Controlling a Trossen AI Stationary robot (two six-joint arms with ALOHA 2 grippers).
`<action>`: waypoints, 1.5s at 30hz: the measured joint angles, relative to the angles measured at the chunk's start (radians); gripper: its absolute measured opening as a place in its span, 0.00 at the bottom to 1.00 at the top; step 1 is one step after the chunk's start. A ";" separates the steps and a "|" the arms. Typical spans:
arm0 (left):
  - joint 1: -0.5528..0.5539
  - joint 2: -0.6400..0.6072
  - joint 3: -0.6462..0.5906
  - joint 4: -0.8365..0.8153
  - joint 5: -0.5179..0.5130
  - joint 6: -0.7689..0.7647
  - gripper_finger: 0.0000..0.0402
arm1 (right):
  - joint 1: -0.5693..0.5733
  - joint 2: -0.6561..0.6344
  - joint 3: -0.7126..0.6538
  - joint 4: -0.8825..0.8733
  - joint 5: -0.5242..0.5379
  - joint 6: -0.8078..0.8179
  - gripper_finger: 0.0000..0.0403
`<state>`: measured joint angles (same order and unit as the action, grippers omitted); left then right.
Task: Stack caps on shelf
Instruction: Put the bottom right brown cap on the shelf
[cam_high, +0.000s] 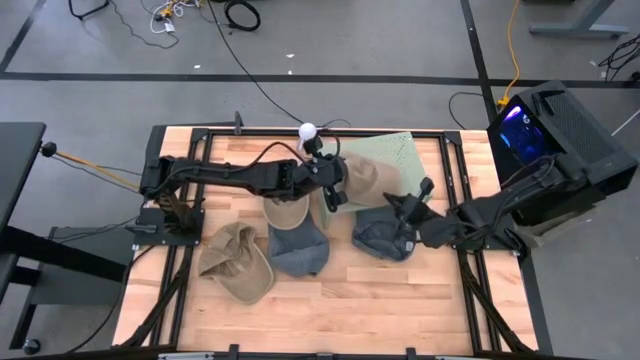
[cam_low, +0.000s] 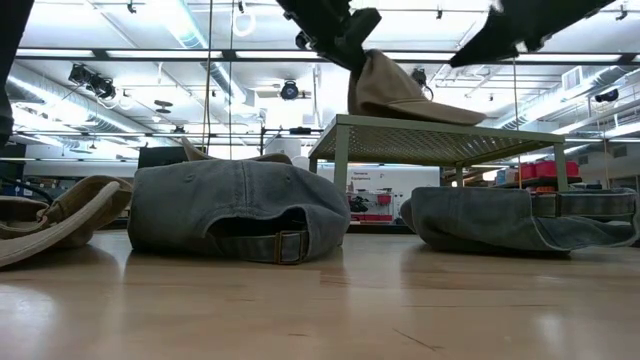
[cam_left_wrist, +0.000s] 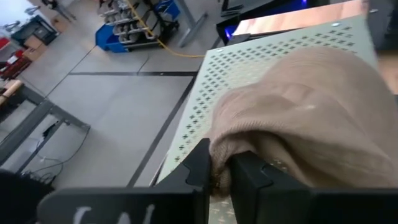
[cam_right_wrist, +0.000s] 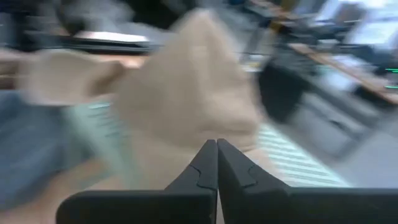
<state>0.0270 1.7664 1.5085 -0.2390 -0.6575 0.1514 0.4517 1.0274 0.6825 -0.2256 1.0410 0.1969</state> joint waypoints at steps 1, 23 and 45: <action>0.005 0.000 0.000 0.000 0.001 0.000 0.11 | 0.007 -0.010 0.000 -0.007 -0.048 0.002 0.00; 0.031 0.000 0.000 0.002 0.078 -0.034 0.08 | -0.160 0.078 0.000 -0.202 -0.330 0.172 0.00; -0.037 0.000 0.000 -0.074 0.214 -0.087 0.16 | -0.231 0.079 0.000 -0.264 0.077 0.230 0.00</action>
<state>-0.0095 1.7664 1.5082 -0.3131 -0.4435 0.0640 0.2209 1.1061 0.6825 -0.4895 1.1178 0.4268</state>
